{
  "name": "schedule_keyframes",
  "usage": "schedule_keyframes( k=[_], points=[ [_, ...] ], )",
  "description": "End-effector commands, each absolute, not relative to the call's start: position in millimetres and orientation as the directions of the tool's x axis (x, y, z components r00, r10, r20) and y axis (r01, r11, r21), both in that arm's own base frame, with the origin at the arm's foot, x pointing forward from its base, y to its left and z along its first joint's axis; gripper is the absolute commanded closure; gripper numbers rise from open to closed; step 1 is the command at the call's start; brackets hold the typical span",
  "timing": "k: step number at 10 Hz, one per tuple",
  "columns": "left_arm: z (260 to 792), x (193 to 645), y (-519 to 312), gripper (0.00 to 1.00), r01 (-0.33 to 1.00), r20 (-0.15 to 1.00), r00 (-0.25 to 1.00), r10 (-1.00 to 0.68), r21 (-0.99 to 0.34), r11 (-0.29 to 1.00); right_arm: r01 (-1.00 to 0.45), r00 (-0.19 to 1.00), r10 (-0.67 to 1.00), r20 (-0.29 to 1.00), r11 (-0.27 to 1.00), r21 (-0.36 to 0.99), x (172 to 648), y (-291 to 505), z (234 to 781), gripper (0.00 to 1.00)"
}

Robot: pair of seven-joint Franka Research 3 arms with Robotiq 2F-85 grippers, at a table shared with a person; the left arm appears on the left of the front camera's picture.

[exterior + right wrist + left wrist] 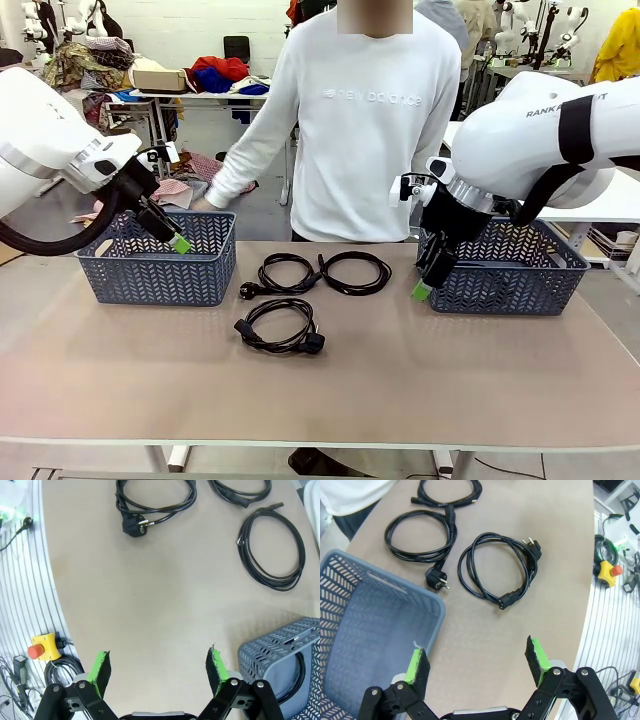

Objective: Organize the cables according to human instructions.
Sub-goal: Pick up a bundle of cables and place it in the basket indicated by the human.

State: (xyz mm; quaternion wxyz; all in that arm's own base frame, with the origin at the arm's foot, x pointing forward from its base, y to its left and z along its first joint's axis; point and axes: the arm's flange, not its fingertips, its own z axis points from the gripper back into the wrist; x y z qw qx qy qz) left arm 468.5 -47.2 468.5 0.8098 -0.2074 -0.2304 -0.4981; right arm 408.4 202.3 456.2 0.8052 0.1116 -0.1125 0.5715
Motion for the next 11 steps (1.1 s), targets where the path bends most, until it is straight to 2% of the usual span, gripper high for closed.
schedule_keyframes(
  k=[1,11],
  points=[
    [468.5,466.4,-47.2,0.0,0.905,0.601,0.392,-0.697,-0.113,0.411,-0.945,0.322,0.894,0.311,0.324,0.045,411.1,204.1,458.8,0.0],
    [468.5,466.4,-47.2,0.0,0.905,0.601,0.392,-0.697,-0.113,0.411,-0.945,0.322,0.894,0.311,0.324,0.045,411.1,204.1,458.8,0.0]
  ],
)
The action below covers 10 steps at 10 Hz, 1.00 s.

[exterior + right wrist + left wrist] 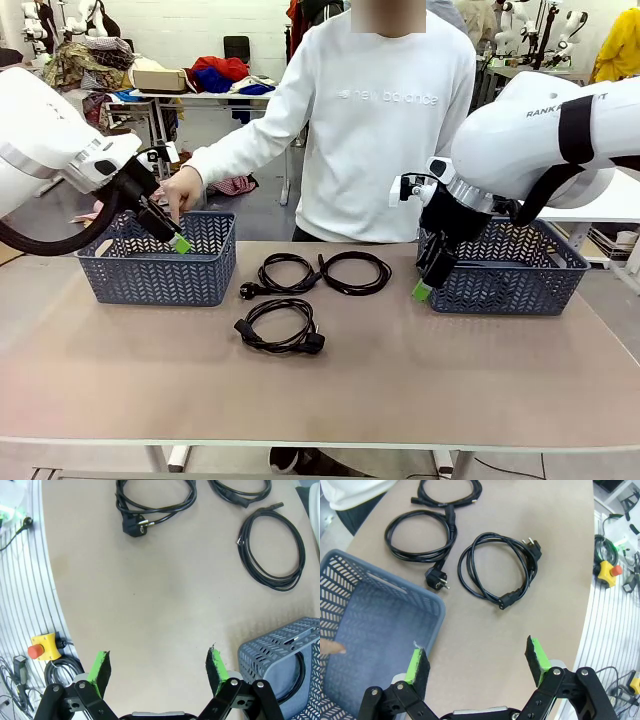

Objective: Organize the cables according to human instructions.
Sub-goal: Pick up a bundle of cables and place it in the basket indicated by the human.

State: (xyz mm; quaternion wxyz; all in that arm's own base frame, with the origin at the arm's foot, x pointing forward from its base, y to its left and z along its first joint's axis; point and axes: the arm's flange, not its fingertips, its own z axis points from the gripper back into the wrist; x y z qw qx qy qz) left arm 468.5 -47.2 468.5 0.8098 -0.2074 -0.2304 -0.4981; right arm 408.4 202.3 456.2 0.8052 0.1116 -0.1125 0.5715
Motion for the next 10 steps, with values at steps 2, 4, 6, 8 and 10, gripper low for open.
schedule_keyframes(
  k=[2,4,6,8,10],
  points=[
    [468,466,-47,0.0,0.905,0.601,0.392,-0.697,-0.113,0.411,-0.945,0.322,0.894,0.311,0.324,0.045,411,204,459,0.0],
    [473,469,-61,0.0,0.927,0.551,0.347,-0.759,-0.077,0.368,-0.945,0.322,0.894,0.311,0.324,0.045,411,204,459,0.0],
    [478,474,-97,0.0,0.971,0.481,0.225,-0.847,-0.039,0.236,-0.945,0.322,0.894,0.311,0.324,0.045,411,204,459,0.0],
    [475,477,-141,0.0,0.993,0.388,0.105,-0.915,0.003,0.115,-0.945,0.322,0.894,0.311,0.324,0.045,411,204,459,0.0],
    [462,470,-180,0.0,1.0,0.327,-0.023,-0.945,0.017,-0.018,-0.945,0.322,0.894,0.311,0.324,0.045,411,204,459,0.0]
  ],
)
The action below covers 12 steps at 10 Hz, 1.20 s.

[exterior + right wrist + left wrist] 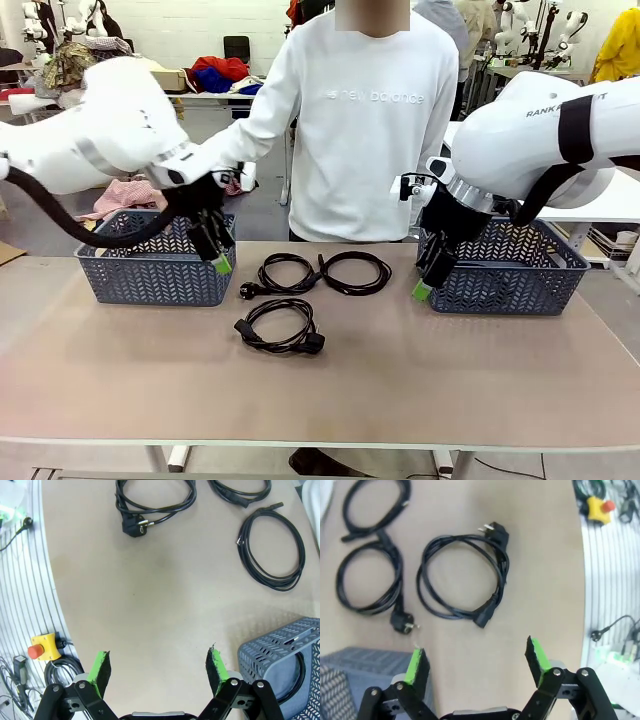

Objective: Organize the cables according to human instructions.
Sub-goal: Pick up a bundle of cables and place it in the basket indicated by the human.

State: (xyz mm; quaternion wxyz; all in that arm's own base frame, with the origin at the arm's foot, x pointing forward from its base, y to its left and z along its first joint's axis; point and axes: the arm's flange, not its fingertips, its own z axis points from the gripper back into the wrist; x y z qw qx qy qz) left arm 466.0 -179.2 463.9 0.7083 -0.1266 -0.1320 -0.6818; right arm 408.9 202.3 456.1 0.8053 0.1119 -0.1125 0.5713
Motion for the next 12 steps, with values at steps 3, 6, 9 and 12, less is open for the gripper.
schedule_keyframes(
  k=[3,6,9,12],
  points=[
    [440,451,-211,0.0,0.992,0.27,-0.124,-0.955,0.007,-0.127,-0.945,0.322,0.894,0.311,0.324,0.045,411,204,459,0.0],
    [431,437,-216,0.0,0.987,0.257,-0.158,-0.953,0.019,-0.158,-0.945,0.322,0.894,0.311,0.324,0.045,411,204,459,0.0],
    [434,446,-224,0.0,0.992,0.27,-0.114,-0.956,-0.017,-0.123,-0.945,0.322,0.894,0.311,0.324,0.045,411,204,459,0.0],
    [434,446,-224,0.0,0.992,0.27,-0.114,-0.956,-0.017,-0.123,-0.945,0.322,0.894,0.311,0.324,0.045,411,204,459,0.0]
  ],
)
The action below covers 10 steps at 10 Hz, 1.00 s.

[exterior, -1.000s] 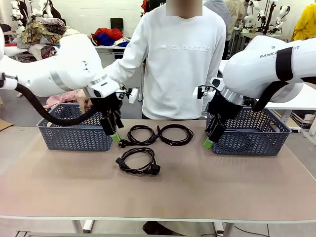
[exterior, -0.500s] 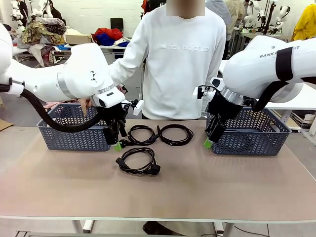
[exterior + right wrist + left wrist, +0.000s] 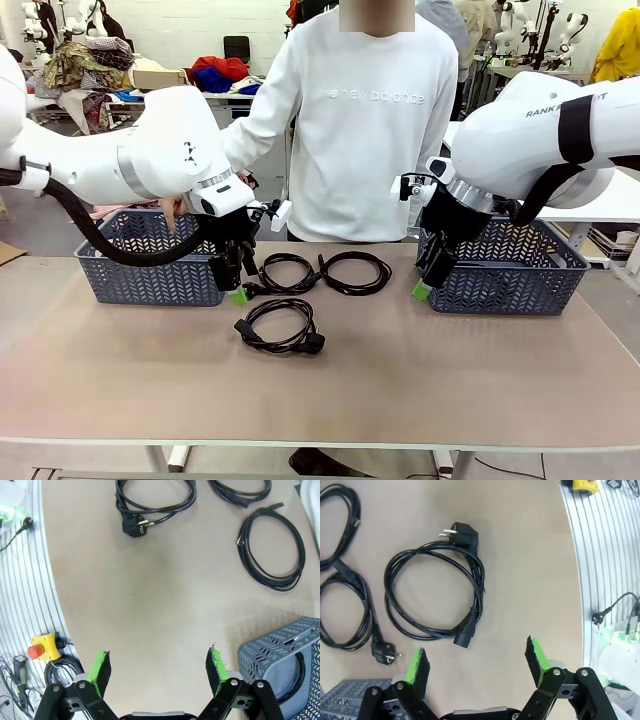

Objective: Organize the cables according to human instructions.
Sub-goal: Pick up a bundle of cables and place it in the basket indicated by the human.

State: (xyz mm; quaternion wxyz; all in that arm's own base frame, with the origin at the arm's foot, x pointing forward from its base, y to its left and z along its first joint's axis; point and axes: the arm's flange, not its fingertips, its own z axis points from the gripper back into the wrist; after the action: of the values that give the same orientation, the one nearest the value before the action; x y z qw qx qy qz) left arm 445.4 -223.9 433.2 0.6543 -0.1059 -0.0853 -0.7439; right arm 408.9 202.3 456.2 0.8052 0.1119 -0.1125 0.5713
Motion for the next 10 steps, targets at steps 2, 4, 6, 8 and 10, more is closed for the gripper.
schedule_keyframes(
  k=[2,4,6,8,10],
  points=[
    [426,441,-223,0.0,0.991,0.259,-0.129,-0.957,0.002,-0.133,-0.945,0.322,0.894,0.311,0.324,0.045,411,204,459,0.0],
    [410,430,-230,0.0,0.988,0.219,-0.151,-0.964,0.055,-0.142,-0.945,0.322,0.894,0.311,0.324,0.045,411,204,459,0.0],
    [395,417,-237,0.0,0.986,0.196,-0.158,-0.968,0.078,-0.145,-0.945,0.322,0.894,0.311,0.324,0.045,411,204,459,0.0],
    [379,404,-249,0.0,0.984,0.162,-0.162,-0.973,0.094,-0.149,-0.945,0.322,0.894,0.311,0.324,0.045,411,204,459,0.0],
    [362,399,-258,0.0,0.983,0.145,-0.168,-0.975,0.097,-0.155,-0.945,0.322,0.894,0.311,0.324,0.045,411,204,459,0.0]
  ],
)
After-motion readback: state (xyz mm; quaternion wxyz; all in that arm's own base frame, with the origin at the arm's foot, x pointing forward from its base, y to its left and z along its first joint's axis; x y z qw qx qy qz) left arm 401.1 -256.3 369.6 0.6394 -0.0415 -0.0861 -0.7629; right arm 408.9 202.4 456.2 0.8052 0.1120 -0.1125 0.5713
